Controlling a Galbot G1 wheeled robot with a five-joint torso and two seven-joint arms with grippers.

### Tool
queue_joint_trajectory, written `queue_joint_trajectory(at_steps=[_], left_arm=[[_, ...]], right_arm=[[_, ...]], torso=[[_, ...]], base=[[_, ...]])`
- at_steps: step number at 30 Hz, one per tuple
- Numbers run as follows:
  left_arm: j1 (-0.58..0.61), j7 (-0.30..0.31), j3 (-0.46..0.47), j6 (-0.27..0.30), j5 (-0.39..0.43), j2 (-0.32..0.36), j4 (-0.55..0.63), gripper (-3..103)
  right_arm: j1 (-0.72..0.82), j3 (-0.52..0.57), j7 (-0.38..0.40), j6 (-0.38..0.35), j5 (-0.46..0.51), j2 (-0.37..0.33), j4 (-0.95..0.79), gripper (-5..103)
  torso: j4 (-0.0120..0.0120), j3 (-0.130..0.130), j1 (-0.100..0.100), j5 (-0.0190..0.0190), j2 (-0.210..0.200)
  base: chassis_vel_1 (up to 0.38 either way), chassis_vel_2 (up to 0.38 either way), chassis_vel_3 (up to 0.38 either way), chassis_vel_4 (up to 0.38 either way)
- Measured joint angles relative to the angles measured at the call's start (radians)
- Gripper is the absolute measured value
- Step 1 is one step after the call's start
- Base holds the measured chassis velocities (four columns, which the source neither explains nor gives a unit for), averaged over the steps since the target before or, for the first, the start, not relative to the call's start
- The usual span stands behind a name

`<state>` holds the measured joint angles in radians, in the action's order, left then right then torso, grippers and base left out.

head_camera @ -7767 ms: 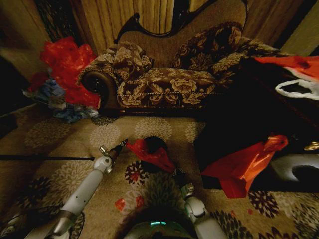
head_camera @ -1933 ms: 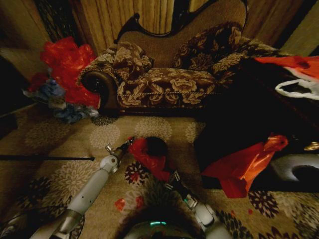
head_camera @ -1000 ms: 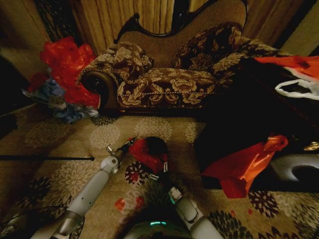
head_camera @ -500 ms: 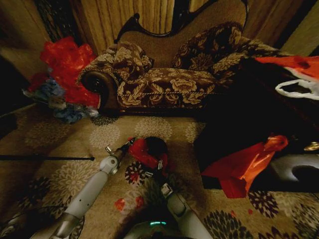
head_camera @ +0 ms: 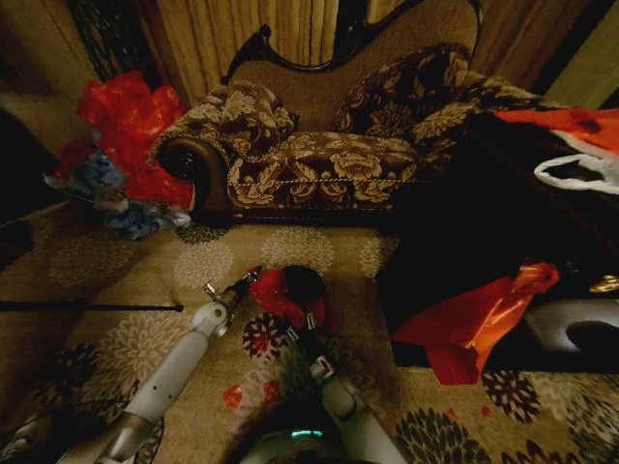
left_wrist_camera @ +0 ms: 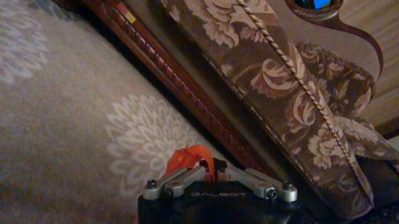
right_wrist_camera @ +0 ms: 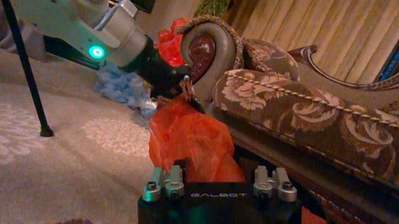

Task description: Place a garbage bag over the trash bin.

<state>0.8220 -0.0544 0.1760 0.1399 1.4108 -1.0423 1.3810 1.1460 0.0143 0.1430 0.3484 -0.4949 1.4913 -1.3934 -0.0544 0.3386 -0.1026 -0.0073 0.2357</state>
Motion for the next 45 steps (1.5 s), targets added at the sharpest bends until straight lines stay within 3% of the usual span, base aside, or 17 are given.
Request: queue_joint_trajectory(at_steps=[8, 13, 21, 33, 44, 45], left_arm=[[0.0, 0.0, 0.001, 0.0, 0.0, 0.0, -0.008, 0], [-0.004, 0.0, 0.0, 0.0, 0.0, -0.003, -0.012, 0], [-0.005, 0.0, -0.002, 0.0, -0.001, -0.004, -0.015, 0], [-0.004, 0.0, -0.002, -0.001, -0.001, -0.004, -0.013, 0], [-0.008, 0.0, -0.003, -0.002, 0.003, -0.008, -0.012, 0], [-0.009, 0.0, -0.002, -0.002, 0.003, -0.008, -0.012, 0]], right_arm=[[-0.002, 0.0, 0.0, -0.007, 0.01, -0.008, -0.02, 38], [0.0, -0.001, 0.0, -0.009, 0.018, -0.012, -0.024, 17], [-0.003, 0.0, -0.003, 0.006, 0.025, -0.013, -0.019, 1], [-0.011, 0.005, 0.025, 0.002, 0.037, -0.029, -0.04, 0], [0.01, 0.0, 0.027, -0.008, 0.082, -0.09, -0.128, -3], [0.032, -0.008, 0.027, -0.008, 0.082, -0.093, -0.134, 2]], torso=[[0.0, 0.0, 0.0, 0.0, 0.0], [0.0, 0.0, 0.0, 0.0, 0.0], [0.0, 0.0, 0.0, 0.0, 0.0], [0.0, 0.0, 0.0, 0.0, 0.0], [0.0, 0.0, 0.0, 0.0, 0.0], [0.0, 0.0, 0.0, -0.0001, 0.0]], base=[[0.0, 0.0, 0.0, 0.0], [0.0, 0.0, 0.0, 0.0], [0.0, 0.0, 0.0, 0.0], [0.0, 0.0, 0.0, 0.0], [0.0, 0.0, 0.0, 0.0], [0.0, 0.0, 0.0, 0.0]])
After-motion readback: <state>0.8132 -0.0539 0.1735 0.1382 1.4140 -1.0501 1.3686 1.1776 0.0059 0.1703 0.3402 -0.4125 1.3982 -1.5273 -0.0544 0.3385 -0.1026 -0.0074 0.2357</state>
